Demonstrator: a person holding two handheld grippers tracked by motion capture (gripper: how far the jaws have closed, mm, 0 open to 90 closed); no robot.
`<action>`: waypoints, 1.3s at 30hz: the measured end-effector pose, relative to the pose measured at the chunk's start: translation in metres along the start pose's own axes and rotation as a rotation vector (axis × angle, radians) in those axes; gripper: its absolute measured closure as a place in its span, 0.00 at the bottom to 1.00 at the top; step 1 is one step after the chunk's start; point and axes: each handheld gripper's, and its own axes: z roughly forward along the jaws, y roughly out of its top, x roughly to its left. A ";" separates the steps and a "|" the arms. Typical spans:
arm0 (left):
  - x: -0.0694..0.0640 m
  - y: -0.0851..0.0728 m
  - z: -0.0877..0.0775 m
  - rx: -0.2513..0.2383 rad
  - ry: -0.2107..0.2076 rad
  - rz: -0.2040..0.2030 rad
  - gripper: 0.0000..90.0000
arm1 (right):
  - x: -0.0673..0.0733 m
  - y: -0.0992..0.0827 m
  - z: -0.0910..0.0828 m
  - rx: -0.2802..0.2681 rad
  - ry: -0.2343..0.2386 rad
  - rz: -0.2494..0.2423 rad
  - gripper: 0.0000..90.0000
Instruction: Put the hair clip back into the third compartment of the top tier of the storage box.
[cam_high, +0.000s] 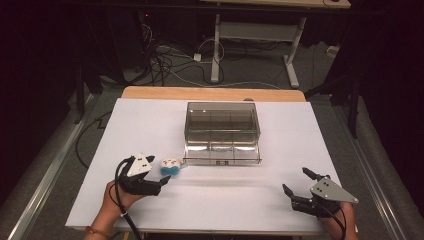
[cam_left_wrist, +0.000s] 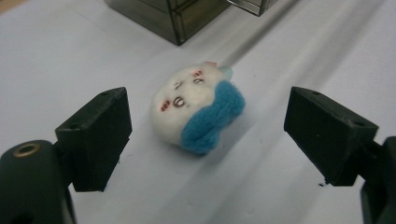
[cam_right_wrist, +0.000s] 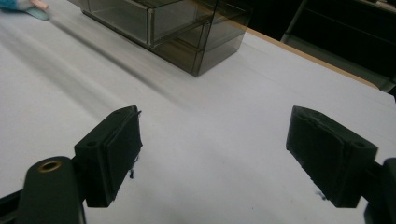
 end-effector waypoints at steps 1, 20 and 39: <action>0.003 0.007 0.009 0.039 -0.035 0.003 0.16 | 0.000 0.000 0.000 -0.001 0.002 0.002 0.21; 0.007 0.012 0.050 0.171 -0.006 0.021 0.37 | 0.001 -0.005 0.002 0.035 -0.021 -0.004 0.24; 0.006 0.005 0.019 0.073 0.050 0.045 0.40 | -0.001 -0.005 0.000 0.019 -0.024 -0.013 0.24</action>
